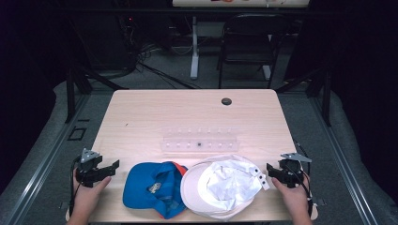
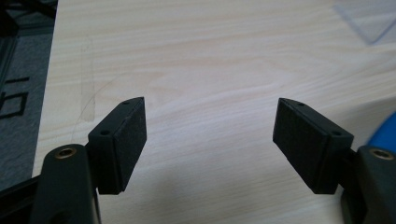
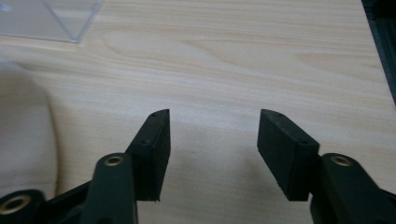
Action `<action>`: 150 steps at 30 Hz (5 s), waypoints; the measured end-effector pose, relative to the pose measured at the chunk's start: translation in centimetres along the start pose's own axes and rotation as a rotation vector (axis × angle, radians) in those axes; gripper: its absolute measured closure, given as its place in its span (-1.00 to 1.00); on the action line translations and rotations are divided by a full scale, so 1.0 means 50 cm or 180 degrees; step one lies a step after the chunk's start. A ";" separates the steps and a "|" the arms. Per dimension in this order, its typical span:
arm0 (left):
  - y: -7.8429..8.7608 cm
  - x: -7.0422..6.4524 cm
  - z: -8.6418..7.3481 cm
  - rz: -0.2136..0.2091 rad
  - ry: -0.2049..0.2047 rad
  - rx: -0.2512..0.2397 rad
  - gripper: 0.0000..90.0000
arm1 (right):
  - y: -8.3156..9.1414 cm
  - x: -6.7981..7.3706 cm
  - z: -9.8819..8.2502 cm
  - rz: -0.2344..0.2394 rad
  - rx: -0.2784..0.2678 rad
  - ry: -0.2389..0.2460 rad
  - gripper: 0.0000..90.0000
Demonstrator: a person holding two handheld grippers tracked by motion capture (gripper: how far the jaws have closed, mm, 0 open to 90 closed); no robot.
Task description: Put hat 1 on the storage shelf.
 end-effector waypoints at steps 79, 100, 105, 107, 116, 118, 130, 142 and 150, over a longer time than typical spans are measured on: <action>0.092 -0.073 0.063 -0.0384 -0.0531 -0.0206 0.12 | 0.192 0.162 0.020 0.0794 0.1023 0.0430 0.40; 0.090 -0.081 0.055 -0.0556 -0.0397 -0.0118 0.17 | 0.124 0.151 -0.013 0.0773 0.1548 -0.0127 0.47; 0.088 -0.083 0.054 -0.0531 -0.0457 -0.0126 0.24 | 0.119 0.154 -0.014 0.0849 0.1529 -0.0209 0.44; 0.086 -0.082 0.052 -0.0488 -0.0476 -0.0111 0.23 | 0.116 0.154 -0.016 0.0856 0.1516 -0.0292 0.40; 0.084 -0.079 0.050 -0.0528 -0.0445 -0.0117 0.26 | 0.113 0.157 -0.022 0.0833 0.1632 -0.0121 0.74; 0.083 -0.078 0.049 -0.0517 -0.0452 -0.0110 0.26 | 0.116 0.160 -0.021 0.0811 0.1638 -0.0084 0.75; 0.082 -0.075 0.048 -0.0552 -0.0409 -0.0119 0.26 | 0.128 0.173 -0.017 0.0780 0.1721 0.0104 0.78; 0.083 -0.071 0.046 -0.0584 -0.0288 -0.0125 0.29 | 0.153 0.200 0.004 0.0912 0.1762 0.0114 0.80; 0.082 -0.071 0.044 -0.0552 -0.0332 -0.0111 0.30 | 0.184 0.244 0.047 0.1221 0.1645 -0.0066 0.81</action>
Point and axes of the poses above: each handheld gripper's, and its own axes: y roughly backward along the jaws, z roughly out of its top, x roughly to its left, the point moved 9 cm from there along -y, roughly forward along the jaws, and after that the axes turned 15 degrees about -y, right-handed, at the moved point
